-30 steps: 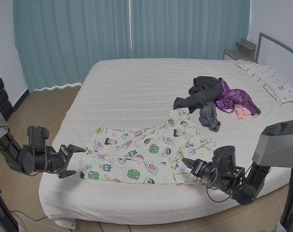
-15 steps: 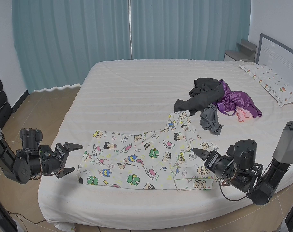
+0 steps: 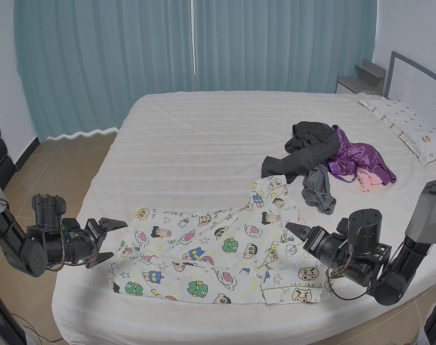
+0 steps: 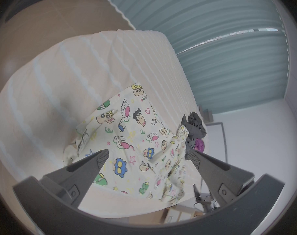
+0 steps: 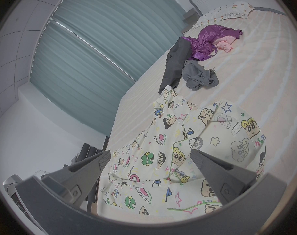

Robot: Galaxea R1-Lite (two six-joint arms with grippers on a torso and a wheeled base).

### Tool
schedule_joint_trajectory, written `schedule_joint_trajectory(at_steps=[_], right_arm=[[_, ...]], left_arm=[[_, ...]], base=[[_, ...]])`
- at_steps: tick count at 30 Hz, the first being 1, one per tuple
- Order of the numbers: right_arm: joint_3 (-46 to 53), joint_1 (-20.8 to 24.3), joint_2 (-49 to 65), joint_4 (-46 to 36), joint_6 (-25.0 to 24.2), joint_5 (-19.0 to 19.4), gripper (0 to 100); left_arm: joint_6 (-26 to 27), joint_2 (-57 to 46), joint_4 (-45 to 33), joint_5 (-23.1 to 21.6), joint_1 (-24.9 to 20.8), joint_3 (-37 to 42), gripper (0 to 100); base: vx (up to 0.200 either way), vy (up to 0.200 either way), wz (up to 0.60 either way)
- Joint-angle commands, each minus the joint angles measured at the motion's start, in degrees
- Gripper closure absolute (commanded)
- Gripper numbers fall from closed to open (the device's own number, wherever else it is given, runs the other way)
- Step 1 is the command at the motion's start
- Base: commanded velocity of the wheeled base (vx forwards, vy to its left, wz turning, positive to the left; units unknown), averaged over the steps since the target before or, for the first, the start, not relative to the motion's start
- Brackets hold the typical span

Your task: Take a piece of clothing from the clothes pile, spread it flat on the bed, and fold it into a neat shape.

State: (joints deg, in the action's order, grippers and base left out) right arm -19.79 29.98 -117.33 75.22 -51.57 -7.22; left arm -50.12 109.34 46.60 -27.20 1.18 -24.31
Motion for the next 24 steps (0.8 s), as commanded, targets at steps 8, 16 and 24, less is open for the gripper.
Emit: schedule_joint_trajectory(at_steps=[8, 16, 24], right_arm=[[0.98, 0.17, -0.26, 0.02, 0.06, 0.27, 0], [1.15, 0.35, -1.32, 0.02, 0.06, 1.50, 0], [1.24, 0.70, -2.28, 0.11, 0.06, 1.59, 0]], left_arm=[[25.95, 12.22, 0.68, -0.05, 3.12, -8.21, 0], [41.24, 20.39, -1.34, -2.69, 4.71, -12.69, 0], [46.16, 21.62, -1.17, -4.00, 6.38, -12.17, 0]], base=[[0.000, 0.000, 0.00], [0.000, 0.000, 0.00], [0.000, 0.000, 0.00]])
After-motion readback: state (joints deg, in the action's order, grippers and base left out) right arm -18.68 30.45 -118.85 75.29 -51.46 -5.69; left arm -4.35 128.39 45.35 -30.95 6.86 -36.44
